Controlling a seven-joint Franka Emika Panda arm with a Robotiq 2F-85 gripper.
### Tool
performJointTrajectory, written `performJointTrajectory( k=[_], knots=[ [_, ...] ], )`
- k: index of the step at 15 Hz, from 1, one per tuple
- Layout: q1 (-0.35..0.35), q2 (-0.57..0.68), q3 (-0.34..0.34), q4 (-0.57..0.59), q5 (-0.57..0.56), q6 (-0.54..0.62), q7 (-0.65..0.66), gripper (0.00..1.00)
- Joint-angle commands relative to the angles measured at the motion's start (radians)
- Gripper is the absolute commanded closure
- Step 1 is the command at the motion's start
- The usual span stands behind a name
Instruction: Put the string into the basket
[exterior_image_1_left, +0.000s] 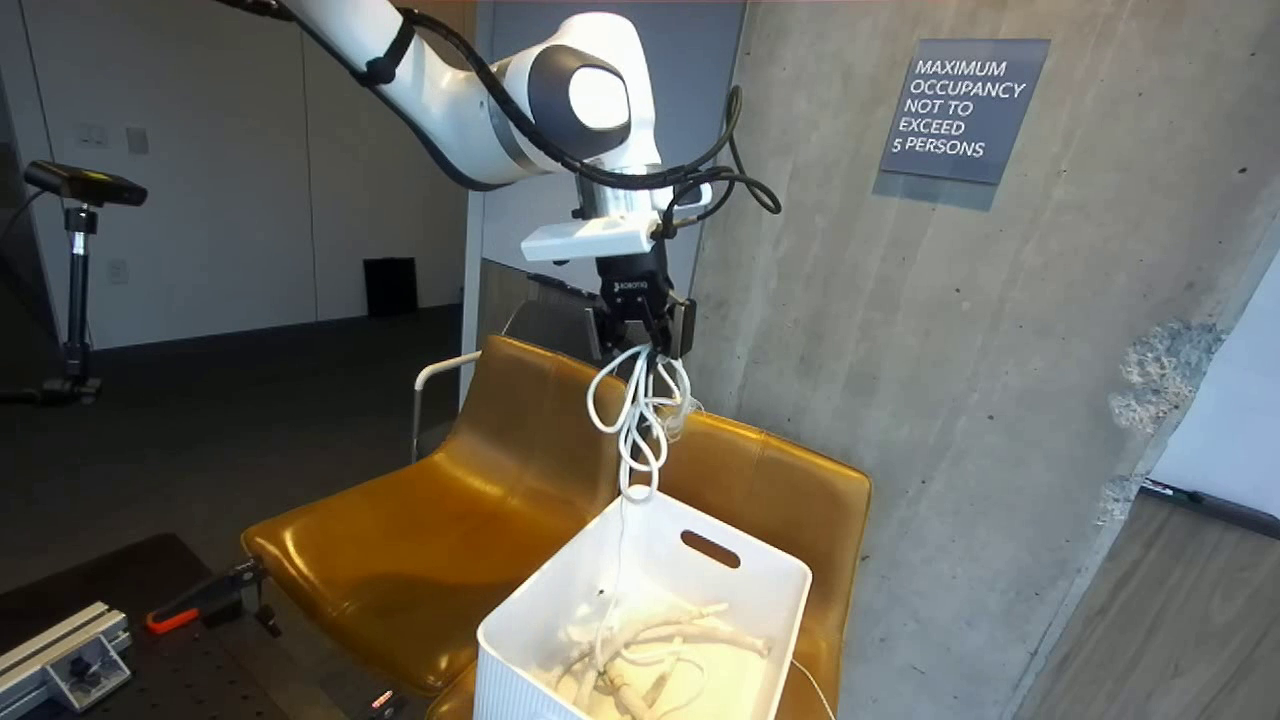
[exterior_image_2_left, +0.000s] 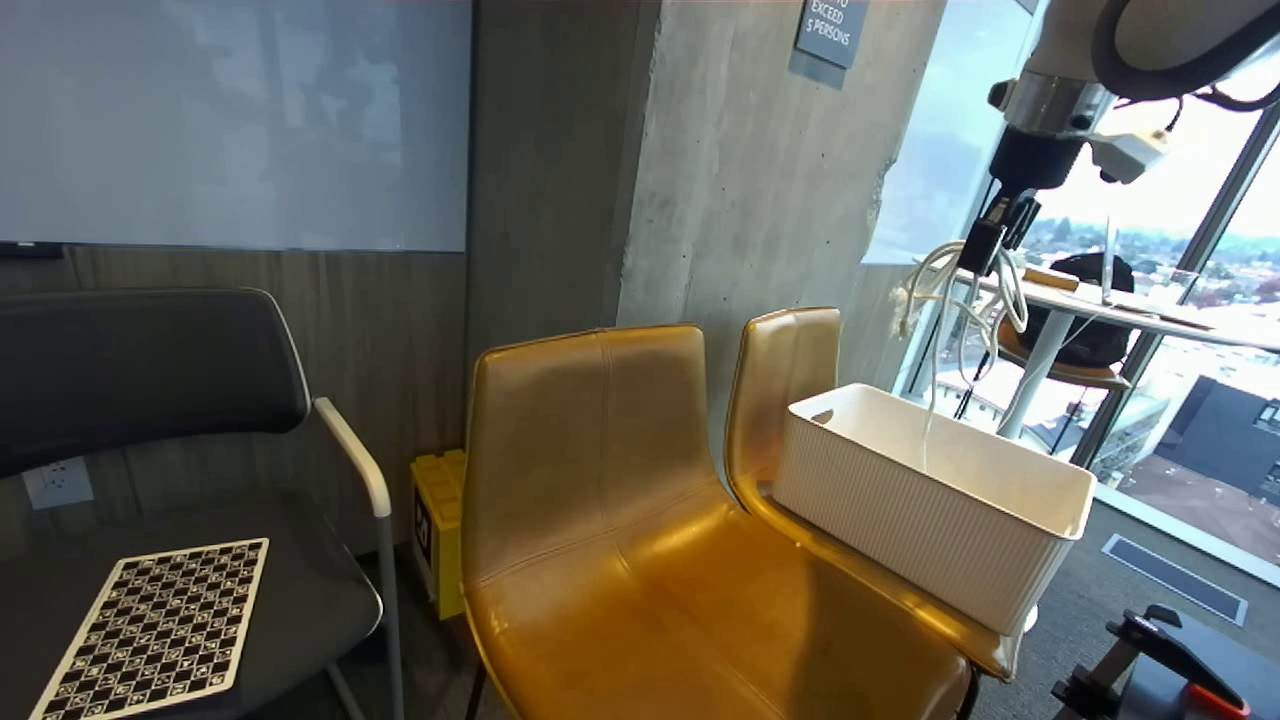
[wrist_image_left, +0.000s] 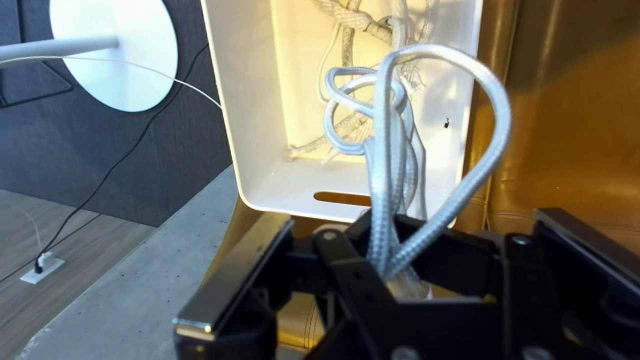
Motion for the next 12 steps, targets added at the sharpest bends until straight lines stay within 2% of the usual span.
performJointTrajectory(
  k=[1, 4, 7, 11, 12],
  knots=[
    [0.008, 0.062, -0.014, 0.071, -0.046, -0.01, 0.043, 0.72],
    [0.008, 0.085, -0.022, 0.096, -0.058, -0.026, 0.064, 0.53],
    [0.017, 0.059, -0.017, 0.058, -0.05, -0.042, 0.064, 0.31],
    [0.066, 0.002, 0.057, -0.048, 0.036, -0.19, 0.049, 0.02],
    [0.082, -0.013, 0.083, -0.069, 0.07, -0.234, 0.043, 0.0]
  ],
)
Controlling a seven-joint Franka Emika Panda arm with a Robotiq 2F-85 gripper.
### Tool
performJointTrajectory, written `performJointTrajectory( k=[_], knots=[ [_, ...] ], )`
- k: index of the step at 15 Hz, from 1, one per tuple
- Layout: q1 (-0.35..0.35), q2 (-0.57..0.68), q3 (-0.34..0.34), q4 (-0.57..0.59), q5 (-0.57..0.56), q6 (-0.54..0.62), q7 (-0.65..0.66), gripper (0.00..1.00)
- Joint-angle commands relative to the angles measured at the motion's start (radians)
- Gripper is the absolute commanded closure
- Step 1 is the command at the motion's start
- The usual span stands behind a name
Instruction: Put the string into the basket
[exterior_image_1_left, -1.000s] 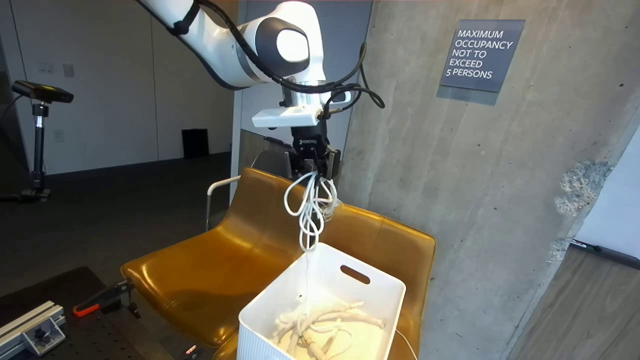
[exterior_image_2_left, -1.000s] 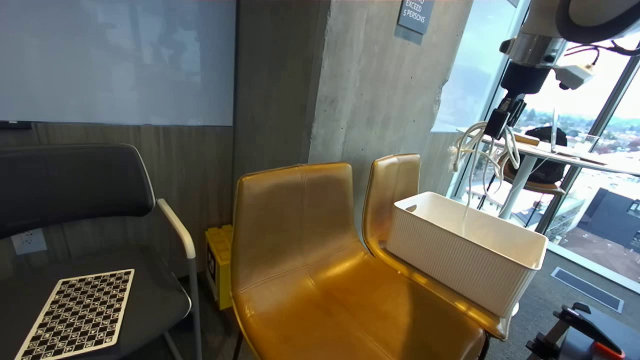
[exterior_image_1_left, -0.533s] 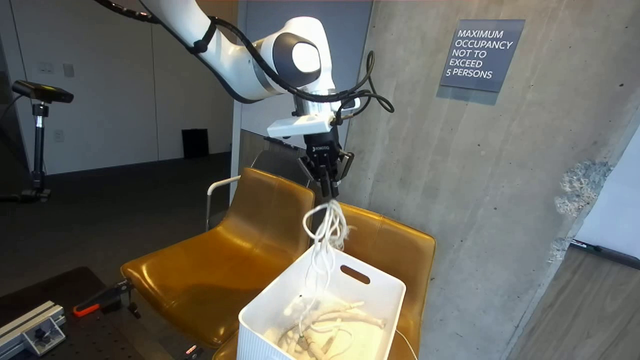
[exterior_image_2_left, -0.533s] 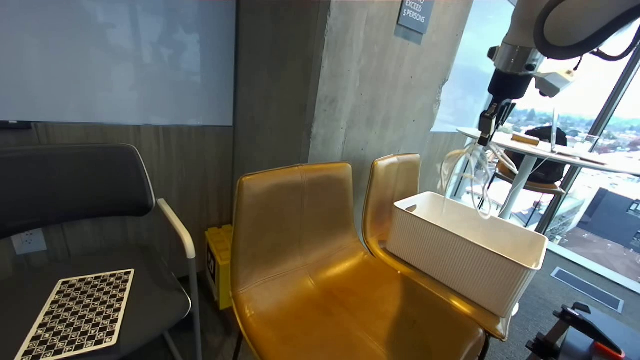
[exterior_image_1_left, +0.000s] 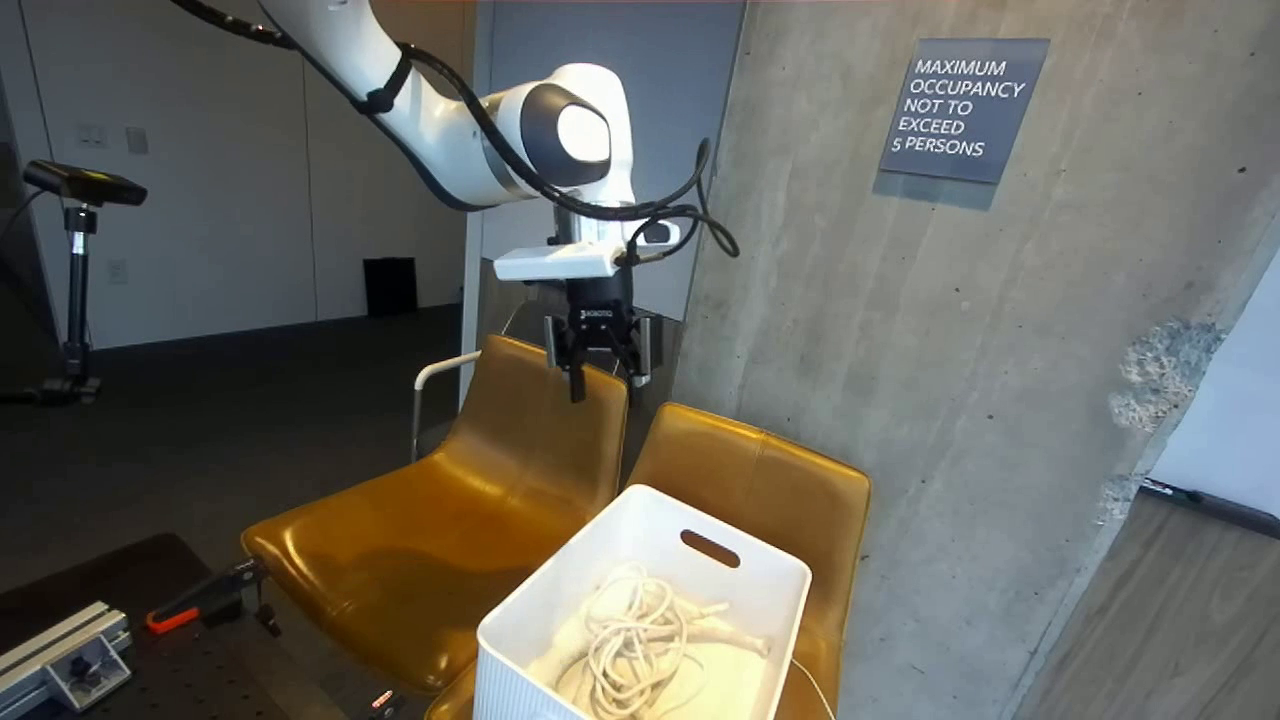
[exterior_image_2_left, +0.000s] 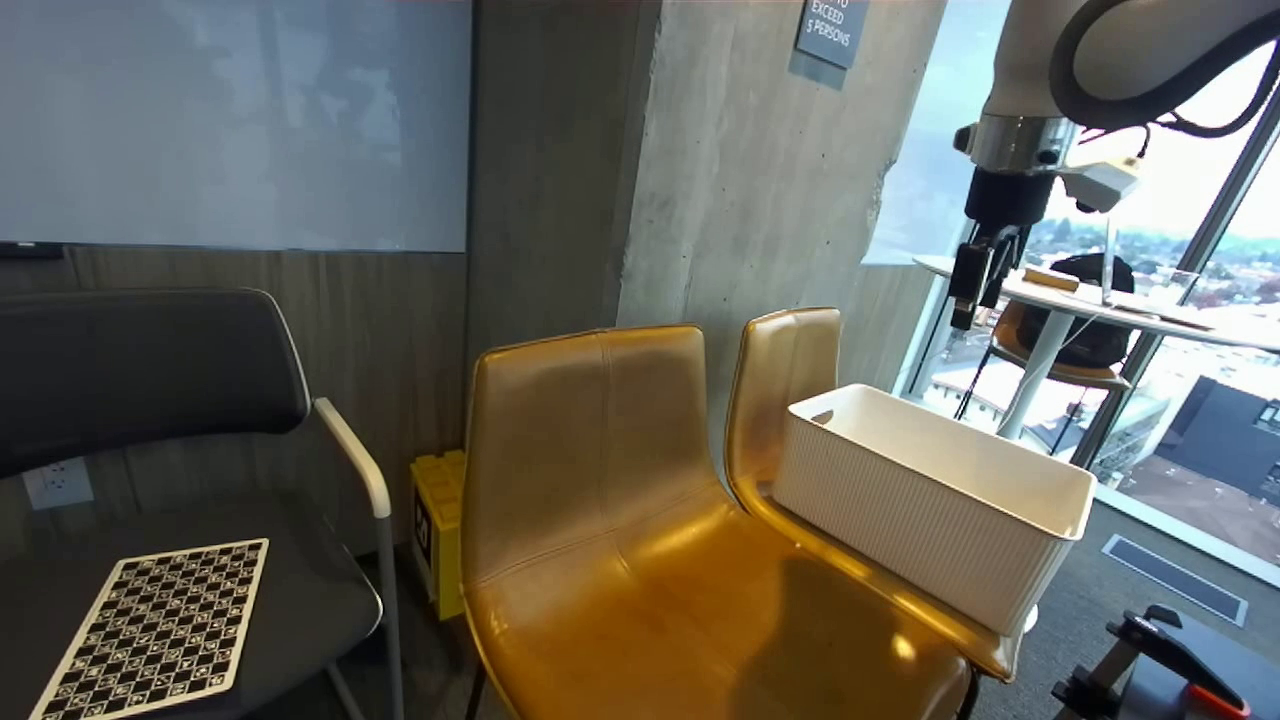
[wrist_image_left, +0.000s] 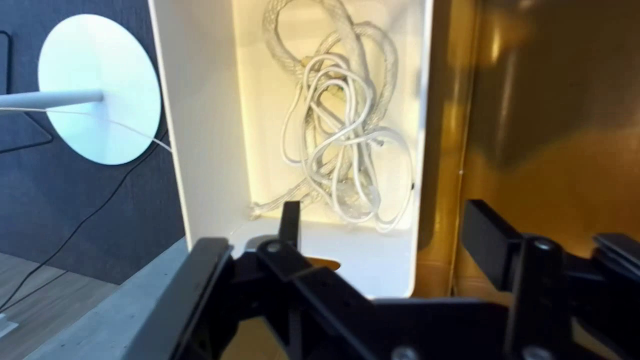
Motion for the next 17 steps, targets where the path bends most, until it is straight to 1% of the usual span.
performJointTrajectory(
  k=[1, 3, 5, 7, 8, 9, 11, 12, 17],
  knots=[
    [0.066, -0.08, 0.08, -0.097, 0.103, -0.127, 0.005, 0.0],
    [0.109, -0.094, 0.133, -0.094, 0.178, -0.174, 0.009, 0.0],
    [0.165, -0.082, 0.187, -0.061, 0.235, -0.192, 0.044, 0.0],
    [0.229, -0.033, 0.234, -0.014, 0.238, -0.181, 0.114, 0.0],
    [0.266, 0.002, 0.252, 0.011, 0.215, -0.174, 0.181, 0.0],
    [0.228, -0.053, 0.227, -0.045, 0.218, -0.162, 0.115, 0.0],
    [0.279, -0.024, 0.251, -0.023, 0.216, -0.163, 0.179, 0.0],
    [0.289, -0.012, 0.254, -0.016, 0.216, -0.163, 0.189, 0.0],
    [0.271, 0.001, 0.245, -0.002, 0.217, -0.163, 0.187, 0.0]
  ],
)
